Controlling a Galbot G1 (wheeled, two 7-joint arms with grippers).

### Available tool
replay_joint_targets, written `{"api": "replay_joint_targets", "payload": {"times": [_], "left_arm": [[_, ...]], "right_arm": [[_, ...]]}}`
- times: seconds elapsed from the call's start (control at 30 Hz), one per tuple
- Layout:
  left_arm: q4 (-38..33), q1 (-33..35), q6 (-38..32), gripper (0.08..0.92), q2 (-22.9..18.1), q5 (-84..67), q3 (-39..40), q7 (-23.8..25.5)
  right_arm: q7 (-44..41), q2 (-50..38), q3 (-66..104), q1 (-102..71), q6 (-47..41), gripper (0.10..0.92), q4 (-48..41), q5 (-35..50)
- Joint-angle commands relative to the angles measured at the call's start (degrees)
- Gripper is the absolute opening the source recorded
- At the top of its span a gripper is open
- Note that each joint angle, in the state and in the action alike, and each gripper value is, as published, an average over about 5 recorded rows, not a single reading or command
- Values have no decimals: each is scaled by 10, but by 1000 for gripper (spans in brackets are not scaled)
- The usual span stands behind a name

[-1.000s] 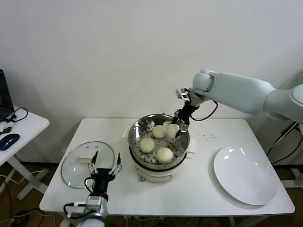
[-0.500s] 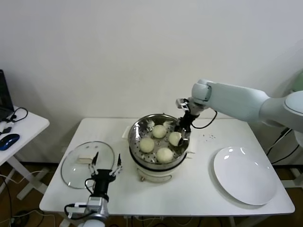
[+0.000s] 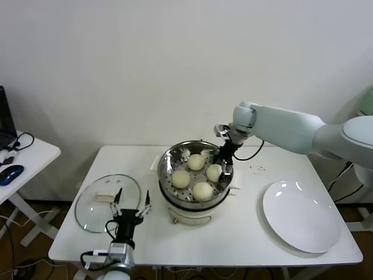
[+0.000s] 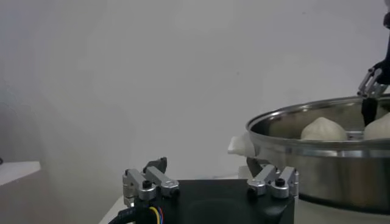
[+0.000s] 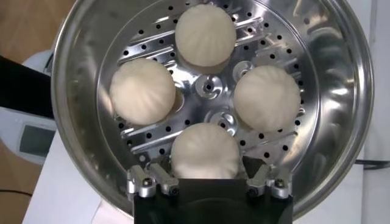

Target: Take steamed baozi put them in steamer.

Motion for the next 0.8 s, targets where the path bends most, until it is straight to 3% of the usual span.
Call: {"api": "replay_joint_targets", "payload": {"times": [0.03,0.33,0.6,0.8], "left_arm": [[1,-1,0,823,1,0,-1,0],[2,-2,0,823,1,0,-2,-1],[1,-2,-1,823,1,-3,-4,1],[-4,-5,-6,823,8,-18,-15,11]], "right_arm": [[0,3,6,-3,1,805,-3,-4],[-10,-11,9,34,2,823,28,32],[12,-81,23,100,11,823,135,62],[115,-182,91,93,18,823,250,-26]]}}
